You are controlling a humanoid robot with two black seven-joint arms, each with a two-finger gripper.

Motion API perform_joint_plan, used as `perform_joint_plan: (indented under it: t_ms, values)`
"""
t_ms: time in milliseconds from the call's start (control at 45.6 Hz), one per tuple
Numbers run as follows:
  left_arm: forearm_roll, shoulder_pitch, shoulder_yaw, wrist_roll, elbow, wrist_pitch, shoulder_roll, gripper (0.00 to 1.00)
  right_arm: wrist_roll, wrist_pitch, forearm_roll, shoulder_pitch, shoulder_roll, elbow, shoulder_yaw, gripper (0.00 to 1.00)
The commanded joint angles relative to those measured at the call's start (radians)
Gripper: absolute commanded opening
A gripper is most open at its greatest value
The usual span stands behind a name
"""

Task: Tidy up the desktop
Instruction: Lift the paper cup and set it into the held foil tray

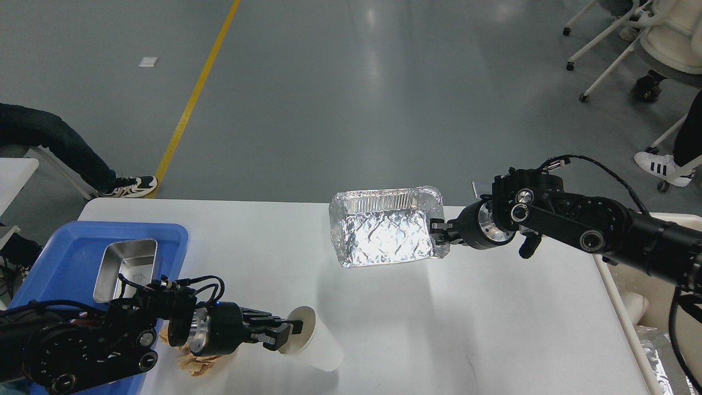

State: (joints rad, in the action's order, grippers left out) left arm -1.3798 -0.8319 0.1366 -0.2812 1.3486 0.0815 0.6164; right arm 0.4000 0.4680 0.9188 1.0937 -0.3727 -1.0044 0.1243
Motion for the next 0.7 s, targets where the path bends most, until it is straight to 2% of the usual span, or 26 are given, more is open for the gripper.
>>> perform_joint_plan:
  t_ms: [0, 110, 307, 549, 680]
  values:
    - [-0.002, -0.024, 0.004, -0.072, 0.038, 0.004, 0.02, 0.0, -0.001, 0.0, 0.0, 0.0, 0.0, 0.001, 0.0, 0.0]
    - [-0.002, -0.079, 0.006, -0.107, 0.113, 0.014, 0.089, 0.0, 0.0, 0.0, 0.0, 0.003, 0.002, 0.001, 0.0, 0.0]
    - [0.001, -0.246, 0.001, -0.127, 0.221, 0.078, 0.242, 0.0, 0.0, 0.0, 0.0, 0.003, 0.017, 0.001, 0.0, 0.0]
    - [0.013, -0.446, -0.012, -0.128, 0.254, 0.179, 0.313, 0.0, 0.0, 0.0, 0.0, 0.006, 0.025, 0.003, 0.0, 0.0]
    - [0.016, -0.504, -0.051, -0.122, 0.256, 0.227, 0.316, 0.0, 0.0, 0.0, 0.0, 0.005, 0.02, 0.0, 0.0, 0.0]
